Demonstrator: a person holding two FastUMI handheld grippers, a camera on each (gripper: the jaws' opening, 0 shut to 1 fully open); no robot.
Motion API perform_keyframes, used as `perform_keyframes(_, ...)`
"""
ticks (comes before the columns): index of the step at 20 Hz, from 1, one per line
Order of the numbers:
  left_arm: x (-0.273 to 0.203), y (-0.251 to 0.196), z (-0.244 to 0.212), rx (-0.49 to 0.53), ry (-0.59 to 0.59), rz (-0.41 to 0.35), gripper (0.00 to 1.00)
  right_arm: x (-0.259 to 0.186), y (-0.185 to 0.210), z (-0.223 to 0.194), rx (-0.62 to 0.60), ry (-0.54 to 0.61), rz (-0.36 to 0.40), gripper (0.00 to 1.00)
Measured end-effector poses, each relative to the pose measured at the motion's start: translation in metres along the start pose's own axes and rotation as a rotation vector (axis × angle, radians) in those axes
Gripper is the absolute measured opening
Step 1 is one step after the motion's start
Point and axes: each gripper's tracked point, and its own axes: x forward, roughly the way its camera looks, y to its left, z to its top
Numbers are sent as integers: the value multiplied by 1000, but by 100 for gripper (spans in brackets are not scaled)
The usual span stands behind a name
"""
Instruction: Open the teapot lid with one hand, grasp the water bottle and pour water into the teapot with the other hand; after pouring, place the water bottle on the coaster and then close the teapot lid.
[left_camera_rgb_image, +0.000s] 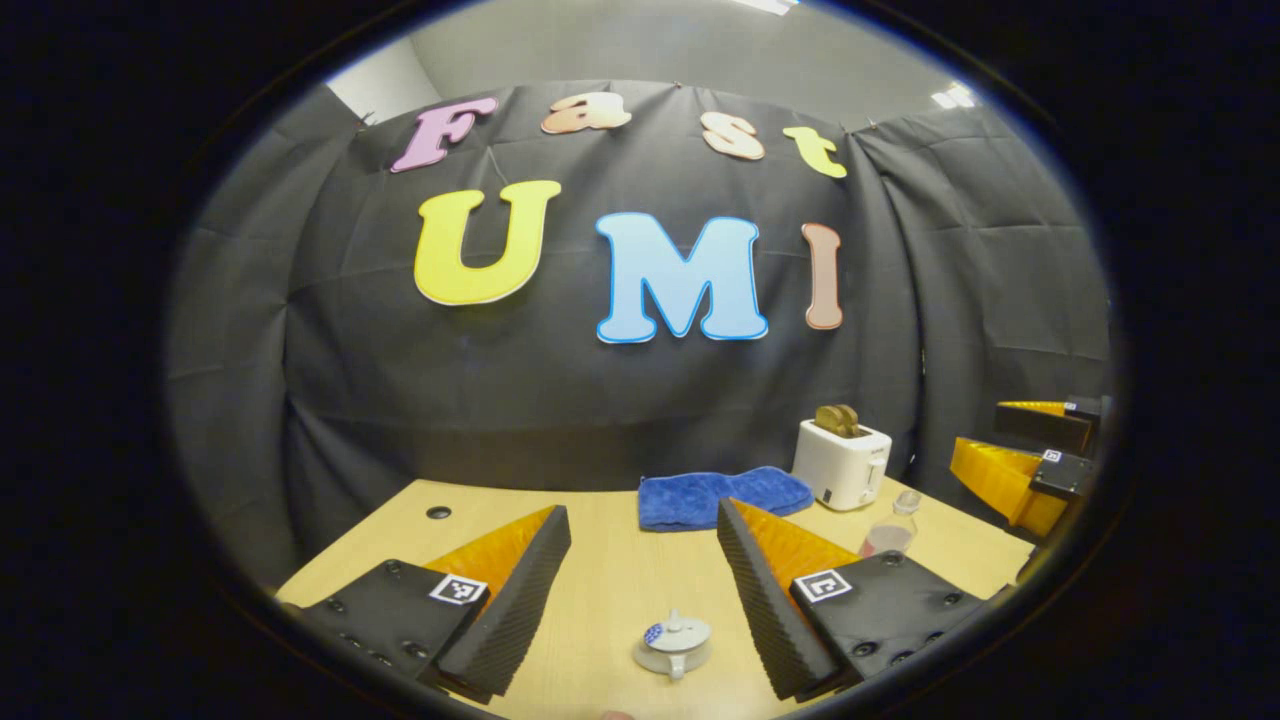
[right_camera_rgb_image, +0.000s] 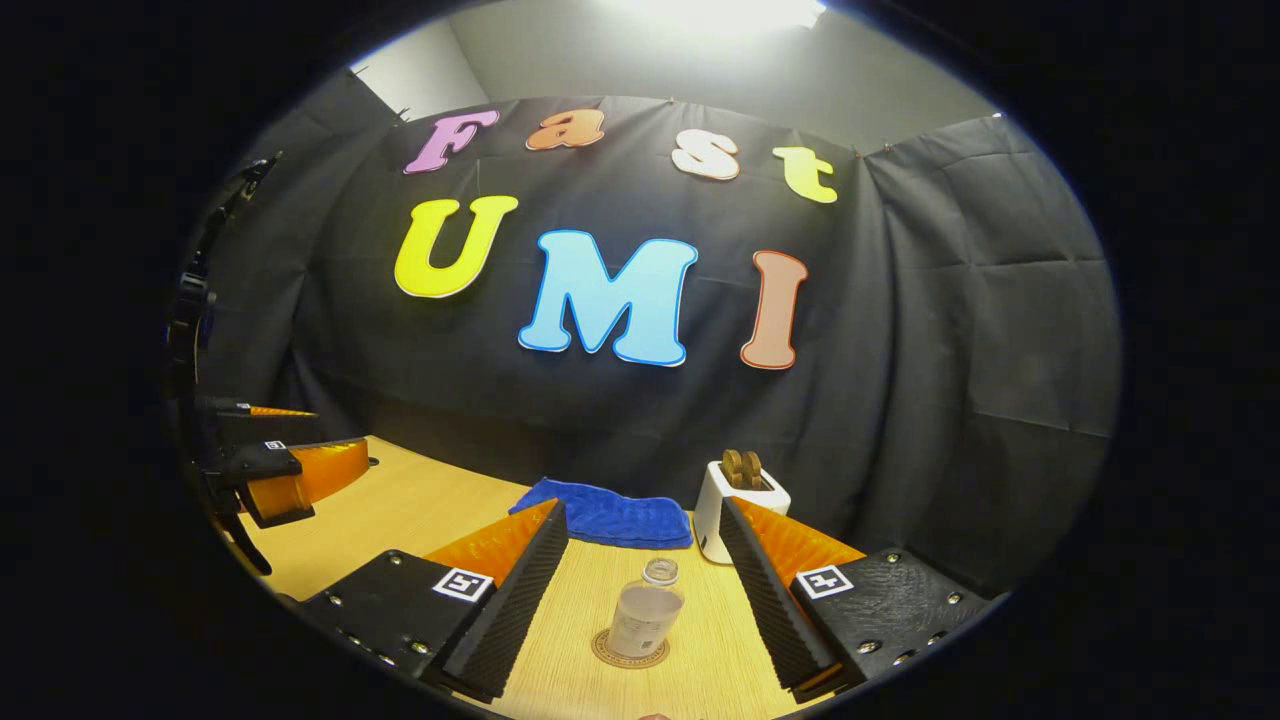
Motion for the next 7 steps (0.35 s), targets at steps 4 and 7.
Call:
perform_keyframes(4, 1, -2, 3, -7, -7, -2, 96, 1, -2, 3, -7, -11, -2, 94)
perform_keyframes(7, 0, -3, 6, -9, -9, -5, 96, 1, -2, 2, -8, -11, -6, 95)
